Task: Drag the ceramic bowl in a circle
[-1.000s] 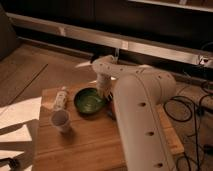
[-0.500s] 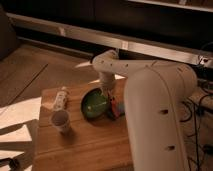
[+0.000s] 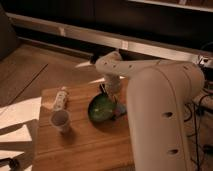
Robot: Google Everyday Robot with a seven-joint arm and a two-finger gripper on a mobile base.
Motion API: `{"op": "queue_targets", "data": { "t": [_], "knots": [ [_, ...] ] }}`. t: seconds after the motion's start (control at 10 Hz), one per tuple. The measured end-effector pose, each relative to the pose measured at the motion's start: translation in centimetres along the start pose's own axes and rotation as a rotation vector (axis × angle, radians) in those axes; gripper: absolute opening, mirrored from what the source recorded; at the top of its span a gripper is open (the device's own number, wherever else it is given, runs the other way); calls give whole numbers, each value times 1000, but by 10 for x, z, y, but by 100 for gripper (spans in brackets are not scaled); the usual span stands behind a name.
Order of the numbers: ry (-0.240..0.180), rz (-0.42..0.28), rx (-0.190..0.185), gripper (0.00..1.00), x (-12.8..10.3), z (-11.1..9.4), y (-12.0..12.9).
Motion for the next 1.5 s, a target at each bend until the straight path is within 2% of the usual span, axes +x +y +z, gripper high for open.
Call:
{"op": "queue_targets", "data": {
  "t": [0.4, 0.7, 0.8, 1.1, 1.3, 1.5],
  "knots": [
    [-32, -40, 33, 0, -53, 7, 4],
    [-63, -104, 19, 0, -89, 8, 33],
    [-75, -136, -1, 0, -101, 7, 53],
    [-100, -191, -71, 0, -113, 3, 97],
    [-127, -216, -129, 0, -114, -10, 126],
    [-145, -231, -174, 0, -101, -31, 146]
  ]
}}
